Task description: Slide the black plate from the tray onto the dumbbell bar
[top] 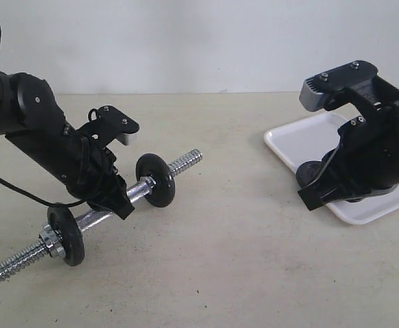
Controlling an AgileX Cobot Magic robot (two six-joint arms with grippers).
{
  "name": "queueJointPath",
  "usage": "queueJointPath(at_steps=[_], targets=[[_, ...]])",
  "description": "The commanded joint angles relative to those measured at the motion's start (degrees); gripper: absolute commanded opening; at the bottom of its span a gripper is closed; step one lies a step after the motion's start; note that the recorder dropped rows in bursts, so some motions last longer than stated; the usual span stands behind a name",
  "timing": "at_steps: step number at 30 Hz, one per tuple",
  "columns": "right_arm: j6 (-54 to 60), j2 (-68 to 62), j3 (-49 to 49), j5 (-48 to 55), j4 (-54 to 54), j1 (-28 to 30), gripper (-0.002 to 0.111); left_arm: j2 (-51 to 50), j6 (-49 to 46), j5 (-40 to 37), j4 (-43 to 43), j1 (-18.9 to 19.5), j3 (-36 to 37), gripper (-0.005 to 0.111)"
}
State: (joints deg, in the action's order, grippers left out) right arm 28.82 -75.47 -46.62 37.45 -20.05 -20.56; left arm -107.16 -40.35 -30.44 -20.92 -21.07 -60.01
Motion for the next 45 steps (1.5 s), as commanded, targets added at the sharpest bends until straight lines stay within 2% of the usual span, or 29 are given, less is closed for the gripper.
queueJointPath(at_steps=[1, 5, 8, 14, 17, 33, 40, 43, 45], targets=[[0.67, 0.14, 0.34, 0.24, -0.23, 0.04, 0.000, -1.29, -1.11, 0.12, -1.15, -0.32, 0.51, 0.004], [1.29, 0.14, 0.34, 0.24, -0.23, 0.04, 0.000, -1.29, -1.26, 0.43, -1.15, -0.32, 0.51, 0.004], [1.52, 0.14, 0.34, 0.12, -0.23, 0.04, 0.000, -1.29, -1.26, 1.00, -1.15, -0.32, 0.51, 0.011], [1.52, 0.14, 0.34, 0.00, -0.23, 0.04, 0.000, -1.29, -0.10, 4.31, -1.15, -0.32, 0.51, 0.042], [1.73, 0.14, 0.34, 0.01, -0.23, 0.04, 0.000, -1.29, 1.03, 5.47, -1.15, -0.32, 0.51, 0.052], [1.71, 0.14, 0.34, -0.47, -0.23, 0.04, 0.000, -1.29, 1.24, 4.49, -1.05, -0.32, 1.14, 0.052], [1.71, 0.14, 0.34, 0.06, -0.23, 0.04, 0.000, -4.67, 1.74, 4.15, -1.05, -0.32, 1.34, 0.051], [1.71, 0.14, 0.34, 0.06, -0.23, 0.04, 0.000, -5.30, 1.87, 4.79, -1.05, -0.32, 1.34, 0.042], [1.71, 0.14, 0.34, 0.06, -0.23, 0.04, 0.000, -5.30, 1.87, 4.79, -1.05, -0.32, 1.34, 0.028]])
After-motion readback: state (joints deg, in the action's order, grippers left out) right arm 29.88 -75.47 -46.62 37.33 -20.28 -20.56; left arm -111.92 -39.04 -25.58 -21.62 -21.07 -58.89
